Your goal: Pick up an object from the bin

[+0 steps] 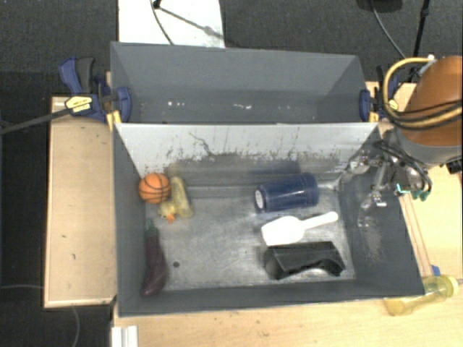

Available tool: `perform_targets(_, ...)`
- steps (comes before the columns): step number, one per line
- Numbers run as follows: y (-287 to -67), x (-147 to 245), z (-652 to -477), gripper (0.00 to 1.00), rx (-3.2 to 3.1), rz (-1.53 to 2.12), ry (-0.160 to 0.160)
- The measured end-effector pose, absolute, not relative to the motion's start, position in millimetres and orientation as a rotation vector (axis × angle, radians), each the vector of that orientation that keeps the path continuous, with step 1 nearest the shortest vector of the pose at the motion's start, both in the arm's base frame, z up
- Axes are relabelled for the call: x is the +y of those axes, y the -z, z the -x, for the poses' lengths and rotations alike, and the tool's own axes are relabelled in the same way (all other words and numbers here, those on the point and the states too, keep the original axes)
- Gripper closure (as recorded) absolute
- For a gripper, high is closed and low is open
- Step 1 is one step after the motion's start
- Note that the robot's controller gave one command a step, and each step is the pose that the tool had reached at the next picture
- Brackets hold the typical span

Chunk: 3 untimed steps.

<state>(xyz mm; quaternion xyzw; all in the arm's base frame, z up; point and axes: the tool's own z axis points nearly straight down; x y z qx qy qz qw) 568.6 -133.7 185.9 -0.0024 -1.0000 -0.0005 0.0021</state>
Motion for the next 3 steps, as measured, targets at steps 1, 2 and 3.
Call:
perform_targets(1, -190, -133, -570.5, 0.0, -3.145, 0.003, -0.001)
perform_targets(2, -71, -116, -553.7, 1.0, -3.14, -0.182, -0.001)
perform_targets(3, -71, -116, -553.7, 1.0, -3.14, -0.184, -0.001)
